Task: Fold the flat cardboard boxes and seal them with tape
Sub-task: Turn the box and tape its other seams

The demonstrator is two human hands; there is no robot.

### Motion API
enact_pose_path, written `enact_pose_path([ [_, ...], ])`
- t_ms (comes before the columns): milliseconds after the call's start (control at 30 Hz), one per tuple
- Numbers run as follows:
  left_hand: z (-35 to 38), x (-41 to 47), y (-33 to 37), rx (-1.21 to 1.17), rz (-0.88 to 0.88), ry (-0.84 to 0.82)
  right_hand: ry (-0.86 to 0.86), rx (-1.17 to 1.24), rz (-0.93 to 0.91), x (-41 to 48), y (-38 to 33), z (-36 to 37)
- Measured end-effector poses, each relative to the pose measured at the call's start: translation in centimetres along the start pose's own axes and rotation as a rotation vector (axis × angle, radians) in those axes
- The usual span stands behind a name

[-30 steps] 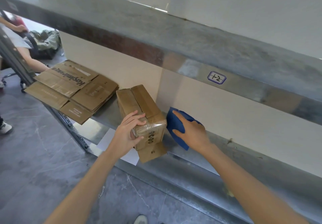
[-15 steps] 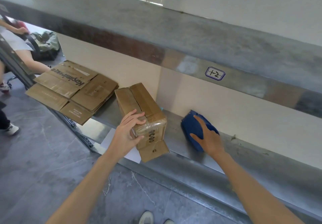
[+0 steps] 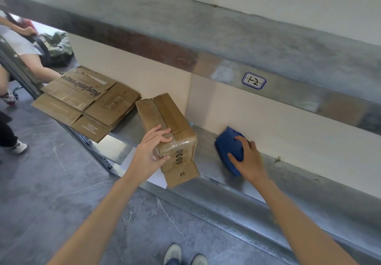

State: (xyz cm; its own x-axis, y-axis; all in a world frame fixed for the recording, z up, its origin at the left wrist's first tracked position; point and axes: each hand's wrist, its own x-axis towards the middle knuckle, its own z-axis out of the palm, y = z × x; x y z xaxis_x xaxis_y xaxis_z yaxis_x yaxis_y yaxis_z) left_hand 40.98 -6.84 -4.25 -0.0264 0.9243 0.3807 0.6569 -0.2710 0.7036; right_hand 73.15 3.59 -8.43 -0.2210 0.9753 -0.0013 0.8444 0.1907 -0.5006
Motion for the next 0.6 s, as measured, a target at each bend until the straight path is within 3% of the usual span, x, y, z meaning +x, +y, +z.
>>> enact_pose_path([
  [167, 0.0, 0.1, 0.4, 0.000, -0.014, 0.005, 0.132, -0.205, -0.050, 0.1, -1.6, -1.7],
  [233, 0.0, 0.1, 0.6, -0.002, -0.016, 0.008, 0.175, -0.167, -0.126, 0.6, -3.2, -2.4],
  [433, 0.1, 0.0, 0.5, -0.023, -0.025, 0.015, -0.132, 0.173, -0.426, 2.3, -9.6, -2.6],
  [600, 0.0, 0.0, 0.4, -0.028, -0.027, -0.002, -0.368, 0.345, -0.434, 2.7, -11.7, -1.9],
])
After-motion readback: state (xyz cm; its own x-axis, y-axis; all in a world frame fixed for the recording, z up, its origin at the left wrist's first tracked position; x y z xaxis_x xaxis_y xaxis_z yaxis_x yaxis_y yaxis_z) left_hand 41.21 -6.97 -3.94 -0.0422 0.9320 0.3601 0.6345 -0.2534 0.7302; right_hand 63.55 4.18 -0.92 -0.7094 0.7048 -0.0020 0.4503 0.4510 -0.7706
